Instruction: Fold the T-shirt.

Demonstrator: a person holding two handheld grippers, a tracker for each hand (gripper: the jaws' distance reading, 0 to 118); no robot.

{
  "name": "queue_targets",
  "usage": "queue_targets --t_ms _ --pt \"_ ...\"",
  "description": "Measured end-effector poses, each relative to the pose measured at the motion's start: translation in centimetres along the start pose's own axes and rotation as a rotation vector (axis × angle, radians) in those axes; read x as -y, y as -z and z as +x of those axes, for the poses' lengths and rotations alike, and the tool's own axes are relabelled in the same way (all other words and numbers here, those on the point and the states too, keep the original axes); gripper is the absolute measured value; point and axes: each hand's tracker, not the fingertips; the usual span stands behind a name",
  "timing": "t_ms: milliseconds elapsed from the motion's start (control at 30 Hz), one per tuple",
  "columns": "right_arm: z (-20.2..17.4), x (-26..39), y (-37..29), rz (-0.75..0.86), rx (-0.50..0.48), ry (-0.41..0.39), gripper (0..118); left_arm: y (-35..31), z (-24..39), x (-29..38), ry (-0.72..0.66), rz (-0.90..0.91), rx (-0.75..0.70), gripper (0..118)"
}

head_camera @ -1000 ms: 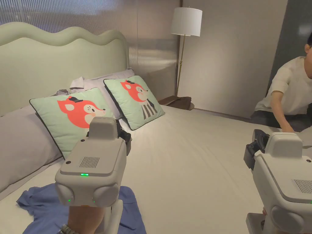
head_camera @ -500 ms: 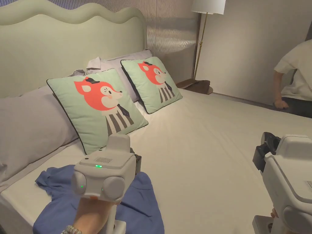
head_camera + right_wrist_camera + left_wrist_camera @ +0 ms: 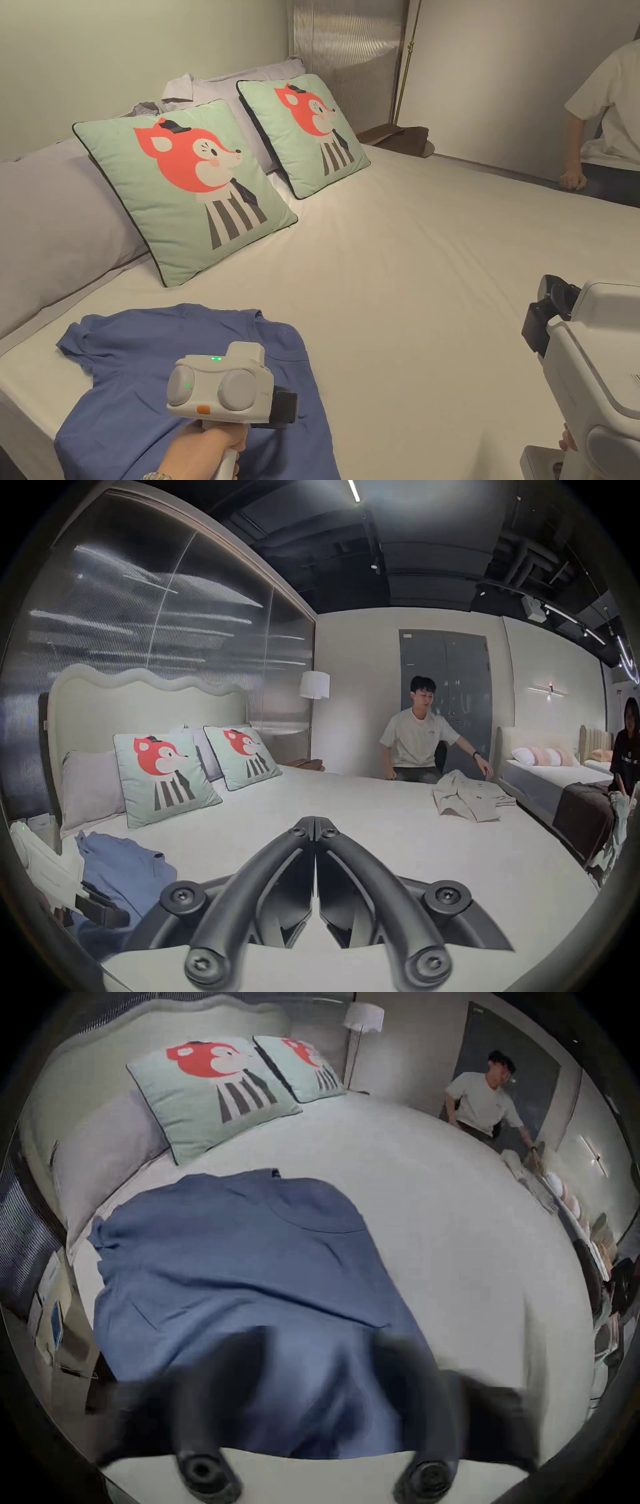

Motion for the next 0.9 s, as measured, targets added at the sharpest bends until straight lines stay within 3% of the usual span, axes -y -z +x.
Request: queue_targets --t_ms 33,67,267,433,500,600,667,733,900 --pt "-0.1 0.1 -0.1 -0.003 0.000 -0.001 0 0.6 -0.1 0.1 -0.004 -0.024 -0.003 113" --pt "-0.1 0.3 -0.1 -0.005 0.001 -0.001 0 0.4 -0.2 0.3 -0.004 0.004 -0.022 104" --pt "0.3 1.0 -0.2 -0.021 0.008 0.003 0 3.3 0.2 1.1 -0.002 -0.083 -0.015 103" --pt "0.7 0.9 -0.6 -0.029 0.018 -0.001 0 3.8 0.5 2.4 0.023 -0.085 -0.045 88" --pt "0.8 0.9 -0.8 -0.030 0.021 0.000 0 3.2 0.5 2.3 0.022 -0.079 -0.050 62" --pt "1.3 0.9 -0.7 -0.028 0.027 0.006 0 2.3 0.4 1.8 0.016 -0.038 -0.067 5" --pt "1.5 0.7 -1.0 -0.024 0.028 0.014 0 1.5 -0.4 1.4 -0.007 0.010 -0.111 5" --pt "1.7 0.5 -1.2 -0.018 0.032 0.015 0 0.5 -1.0 1.0 -0.085 -0.002 -0.023 5" --pt "2.1 -0.8 -2.2 0.004 0.039 0.017 0 -3.1 -0.7 -0.6 -0.075 0.140 -0.036 5"
